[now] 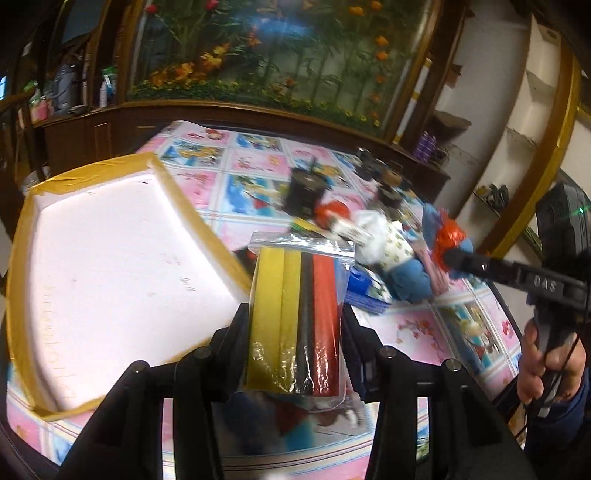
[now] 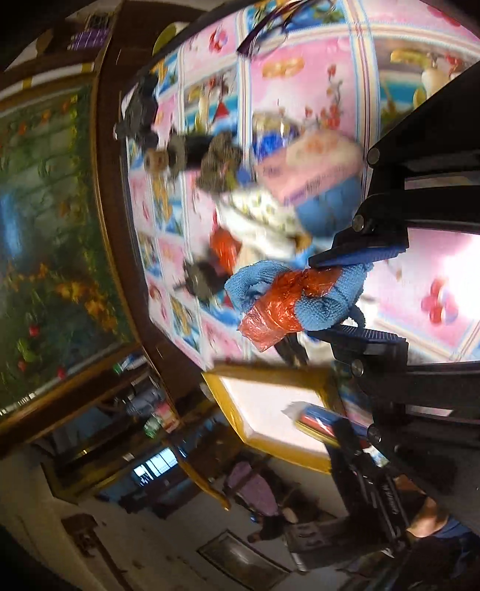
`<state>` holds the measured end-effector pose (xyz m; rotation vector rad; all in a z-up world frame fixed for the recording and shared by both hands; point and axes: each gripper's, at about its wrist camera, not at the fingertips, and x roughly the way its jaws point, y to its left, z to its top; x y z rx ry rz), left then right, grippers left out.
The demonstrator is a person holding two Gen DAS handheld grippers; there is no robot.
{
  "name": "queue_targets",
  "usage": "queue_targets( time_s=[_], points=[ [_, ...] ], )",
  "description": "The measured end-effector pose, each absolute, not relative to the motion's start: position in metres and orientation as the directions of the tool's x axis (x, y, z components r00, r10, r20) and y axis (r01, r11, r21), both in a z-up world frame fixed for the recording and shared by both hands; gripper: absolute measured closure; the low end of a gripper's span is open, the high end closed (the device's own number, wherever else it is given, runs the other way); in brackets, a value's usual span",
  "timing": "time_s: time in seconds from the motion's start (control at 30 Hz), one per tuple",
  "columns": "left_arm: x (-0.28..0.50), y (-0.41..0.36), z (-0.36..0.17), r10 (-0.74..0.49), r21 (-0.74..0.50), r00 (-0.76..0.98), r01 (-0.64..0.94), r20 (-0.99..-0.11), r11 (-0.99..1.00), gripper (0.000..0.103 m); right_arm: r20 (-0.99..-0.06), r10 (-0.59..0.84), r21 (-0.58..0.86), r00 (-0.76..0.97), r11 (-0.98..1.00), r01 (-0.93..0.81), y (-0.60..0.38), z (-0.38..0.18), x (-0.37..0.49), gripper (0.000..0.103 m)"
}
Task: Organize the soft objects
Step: 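Carry both items into the yellow box and open both tools to release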
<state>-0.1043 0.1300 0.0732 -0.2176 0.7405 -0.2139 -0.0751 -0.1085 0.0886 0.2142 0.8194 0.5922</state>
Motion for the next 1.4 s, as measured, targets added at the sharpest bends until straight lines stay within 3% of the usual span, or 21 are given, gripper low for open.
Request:
queue_targets(
  time_s=[0.33,0.63,0.9,1.23,1.4],
  points=[
    [-0.091,0.235,0.089,-0.143,-0.311,0.761,-0.081,-0.633,0.947,0.058,-0.662,0.643,0.384,0.386,0.732,-0.563,0.01,0.109,-0.045,0.071],
    [-0.03,0.303,0.088,-0.039,-0.302,0.729,-0.235,-0.684,0.924,0.058,-0.718,0.632,0.381,0.29,0.706,-0.597,0.128,0.107,0.023,0.071],
    [0.031,0.332,0.051,-0.007,-0.304,0.645,-0.35,-0.764,0.886,0.058,-0.744,0.615,0.42,0.26,0.734,-0.534,0.199,0.075,0.104,0.071],
    [0.053,0.344,0.034,-0.004,-0.319,0.623,-0.395,-0.782,0.861,0.057,-0.79,0.559,0.387,0.252,0.773,-0.504,0.246,0.038,0.144,0.07],
    [0.055,0.344,0.029,0.0,-0.311,0.621,-0.394,-0.784,0.865,0.051,-0.803,0.539,0.371,0.254,0.785,-0.496,0.248,0.028,0.149,0.069]
  ],
)
